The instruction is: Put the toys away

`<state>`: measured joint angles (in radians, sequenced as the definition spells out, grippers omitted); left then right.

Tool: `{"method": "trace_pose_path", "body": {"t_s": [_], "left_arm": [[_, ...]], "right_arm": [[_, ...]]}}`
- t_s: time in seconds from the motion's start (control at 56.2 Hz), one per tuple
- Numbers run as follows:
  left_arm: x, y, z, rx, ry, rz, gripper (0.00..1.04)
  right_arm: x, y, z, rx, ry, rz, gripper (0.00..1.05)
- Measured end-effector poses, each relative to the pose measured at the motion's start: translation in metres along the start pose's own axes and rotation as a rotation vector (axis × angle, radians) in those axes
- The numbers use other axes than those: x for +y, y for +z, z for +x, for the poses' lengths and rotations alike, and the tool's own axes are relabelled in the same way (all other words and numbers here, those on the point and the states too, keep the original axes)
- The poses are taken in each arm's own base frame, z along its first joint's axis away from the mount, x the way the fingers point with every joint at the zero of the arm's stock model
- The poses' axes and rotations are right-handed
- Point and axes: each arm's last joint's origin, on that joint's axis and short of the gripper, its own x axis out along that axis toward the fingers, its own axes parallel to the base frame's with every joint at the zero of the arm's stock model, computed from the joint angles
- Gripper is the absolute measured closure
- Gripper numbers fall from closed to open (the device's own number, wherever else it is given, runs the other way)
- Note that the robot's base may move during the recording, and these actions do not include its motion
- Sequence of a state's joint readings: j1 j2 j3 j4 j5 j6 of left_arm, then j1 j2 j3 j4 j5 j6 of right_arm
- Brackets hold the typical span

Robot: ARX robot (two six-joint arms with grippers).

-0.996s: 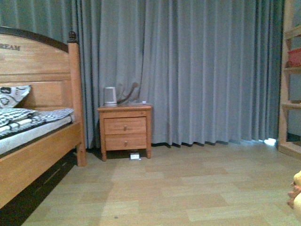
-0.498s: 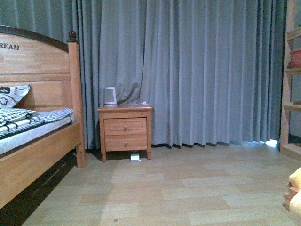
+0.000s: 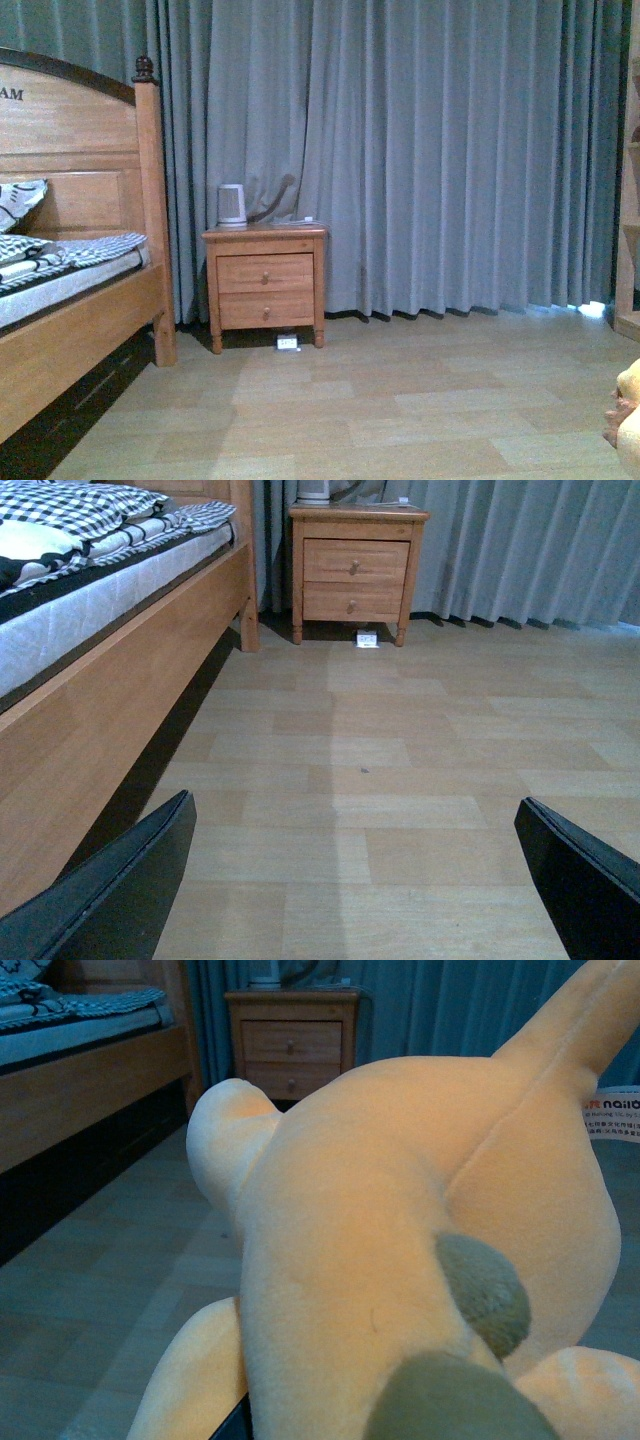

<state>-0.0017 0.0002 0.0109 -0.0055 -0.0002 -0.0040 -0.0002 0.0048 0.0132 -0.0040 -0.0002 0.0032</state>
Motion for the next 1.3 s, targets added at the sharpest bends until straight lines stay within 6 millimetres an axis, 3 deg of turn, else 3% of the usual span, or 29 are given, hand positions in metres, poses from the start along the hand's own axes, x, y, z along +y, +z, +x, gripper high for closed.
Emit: {"method": "trace_pose_path", "body": {"t_s": [1.299], "left_arm": [[0.0000, 0.0000, 0.0000, 0.000, 0.000, 0.000, 0.06]], "right_arm": [[0.0000, 0.0000, 0.0000, 0.000, 0.000, 0.000, 0.88]]}}
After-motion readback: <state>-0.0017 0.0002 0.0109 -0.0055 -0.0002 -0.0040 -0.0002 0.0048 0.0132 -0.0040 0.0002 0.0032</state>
